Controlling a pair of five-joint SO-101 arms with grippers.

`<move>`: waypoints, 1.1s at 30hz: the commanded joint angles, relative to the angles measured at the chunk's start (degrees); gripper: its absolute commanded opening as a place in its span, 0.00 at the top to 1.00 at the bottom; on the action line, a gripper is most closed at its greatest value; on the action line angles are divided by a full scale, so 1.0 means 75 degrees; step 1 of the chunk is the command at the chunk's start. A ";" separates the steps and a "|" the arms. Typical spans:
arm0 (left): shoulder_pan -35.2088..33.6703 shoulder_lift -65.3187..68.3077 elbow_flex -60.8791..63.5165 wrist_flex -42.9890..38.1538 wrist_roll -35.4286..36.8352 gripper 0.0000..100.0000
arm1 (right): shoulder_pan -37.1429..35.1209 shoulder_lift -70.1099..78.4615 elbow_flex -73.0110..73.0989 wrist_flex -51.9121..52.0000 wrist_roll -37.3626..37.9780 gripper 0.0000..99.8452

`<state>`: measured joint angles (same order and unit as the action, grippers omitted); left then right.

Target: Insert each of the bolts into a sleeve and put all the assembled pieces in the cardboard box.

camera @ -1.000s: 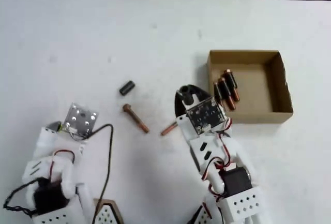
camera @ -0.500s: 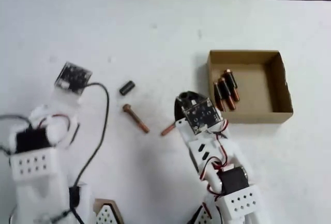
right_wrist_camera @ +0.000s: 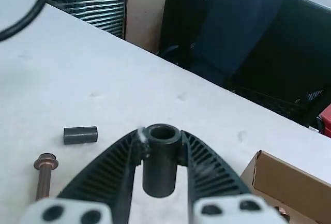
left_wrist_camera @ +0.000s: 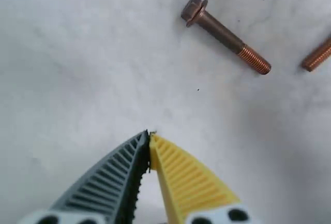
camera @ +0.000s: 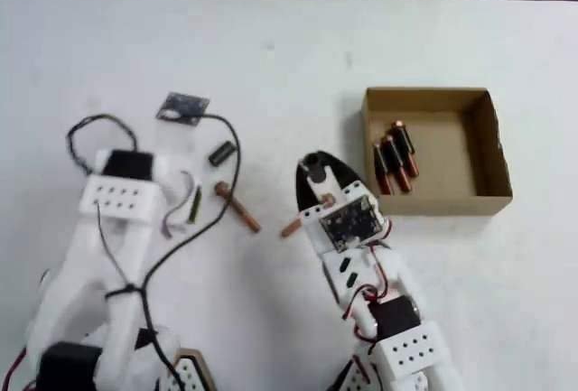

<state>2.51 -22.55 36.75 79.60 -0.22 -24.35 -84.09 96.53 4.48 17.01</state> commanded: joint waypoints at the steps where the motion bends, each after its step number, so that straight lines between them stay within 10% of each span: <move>1: 0.0440 0.0486 -0.0352 -0.0692 0.0375 0.98 | 0.0029 -0.0064 0.0082 -0.0334 -0.0059 0.98; 16: 0.0955 0.2022 -0.0223 -0.2977 0.4044 0.96 | 0.0193 -0.0088 0.0082 -0.0123 -0.0070 0.98; 24: 0.1295 0.2620 -0.0715 -0.3223 0.5521 0.67 | 0.0533 -0.0088 0.0082 -0.0240 -0.0070 0.98; 33: 0.0744 0.3768 -0.0774 -0.4149 0.6564 0.71 | 0.0545 -0.0088 0.0082 -0.0240 -0.0070 0.98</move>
<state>11.03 4.79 33.58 52.18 47.43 -21.01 -84.09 96.70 3.60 17.10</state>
